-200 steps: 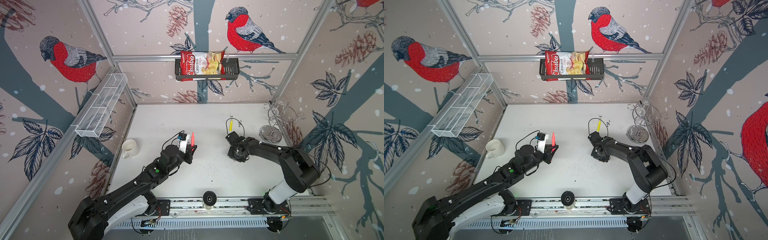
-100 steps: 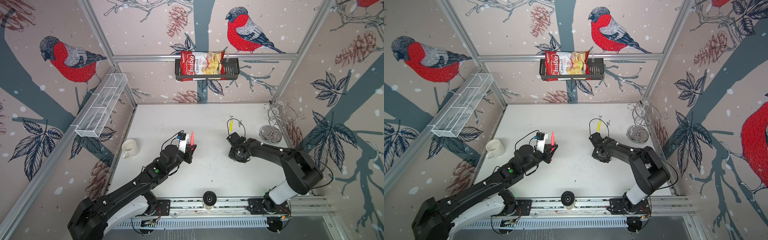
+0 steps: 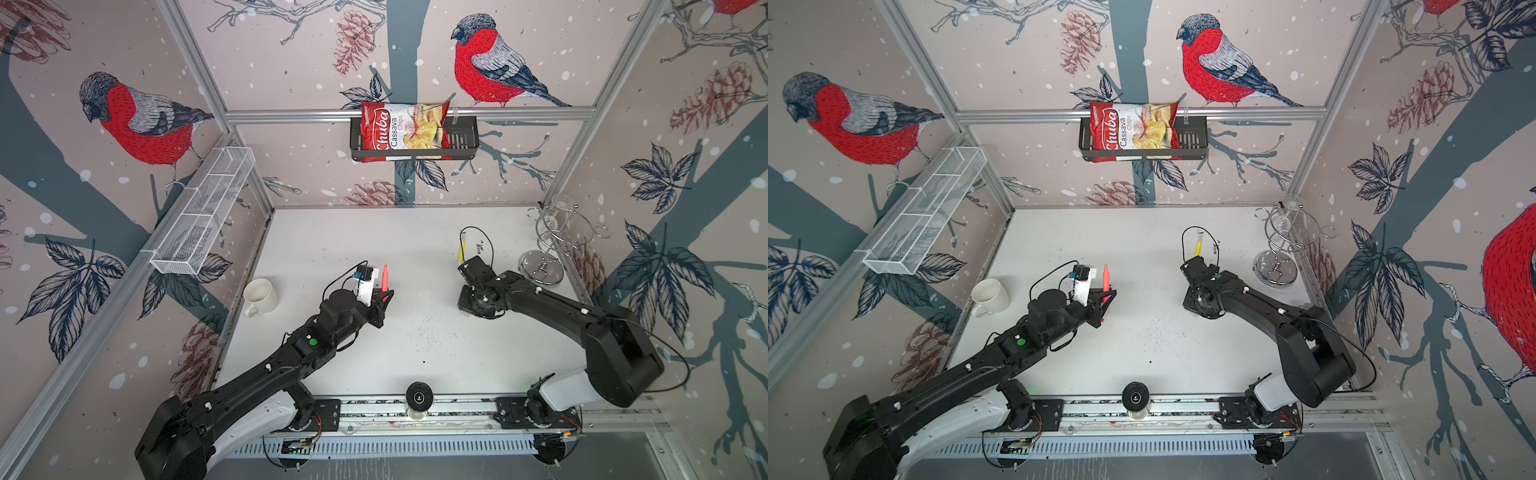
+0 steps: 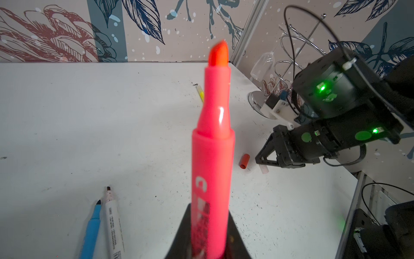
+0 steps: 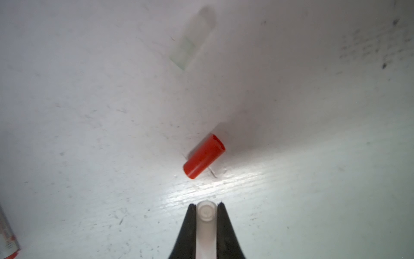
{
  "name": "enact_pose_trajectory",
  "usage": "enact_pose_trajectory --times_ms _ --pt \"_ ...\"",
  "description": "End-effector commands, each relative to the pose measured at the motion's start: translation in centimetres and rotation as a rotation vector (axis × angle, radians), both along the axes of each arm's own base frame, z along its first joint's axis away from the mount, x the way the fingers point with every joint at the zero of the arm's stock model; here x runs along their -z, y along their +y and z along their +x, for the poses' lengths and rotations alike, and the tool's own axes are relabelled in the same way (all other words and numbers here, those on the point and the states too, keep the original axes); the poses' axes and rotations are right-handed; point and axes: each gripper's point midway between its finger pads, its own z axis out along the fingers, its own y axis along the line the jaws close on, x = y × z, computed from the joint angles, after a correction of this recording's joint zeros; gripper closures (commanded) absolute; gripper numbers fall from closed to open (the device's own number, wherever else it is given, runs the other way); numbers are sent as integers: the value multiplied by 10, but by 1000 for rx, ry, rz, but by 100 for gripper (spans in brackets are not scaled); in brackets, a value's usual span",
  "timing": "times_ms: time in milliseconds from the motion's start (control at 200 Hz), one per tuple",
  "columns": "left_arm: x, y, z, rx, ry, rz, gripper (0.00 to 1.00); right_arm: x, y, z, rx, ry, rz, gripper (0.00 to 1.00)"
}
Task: Insert pens into pen caps
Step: Pick up the pen cap from the center of the table, then put on the pen cap to the pen.
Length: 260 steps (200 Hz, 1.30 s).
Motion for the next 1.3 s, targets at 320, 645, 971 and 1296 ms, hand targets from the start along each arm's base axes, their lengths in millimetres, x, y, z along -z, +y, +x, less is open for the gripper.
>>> enact_pose_trajectory --times_ms 320,645,971,1296 --pt "-18 -28 -13 176 -46 -57 100 -147 58 35 -249 -437 427 99" --pt "-21 -52 -24 305 -13 -97 100 -233 86 23 -403 -698 682 99" --pt "-22 -69 -29 386 17 -106 100 -254 109 0 -530 -780 750 99" --pt "-21 -78 -32 420 37 -104 100 -258 128 -11 -593 -805 786 99"
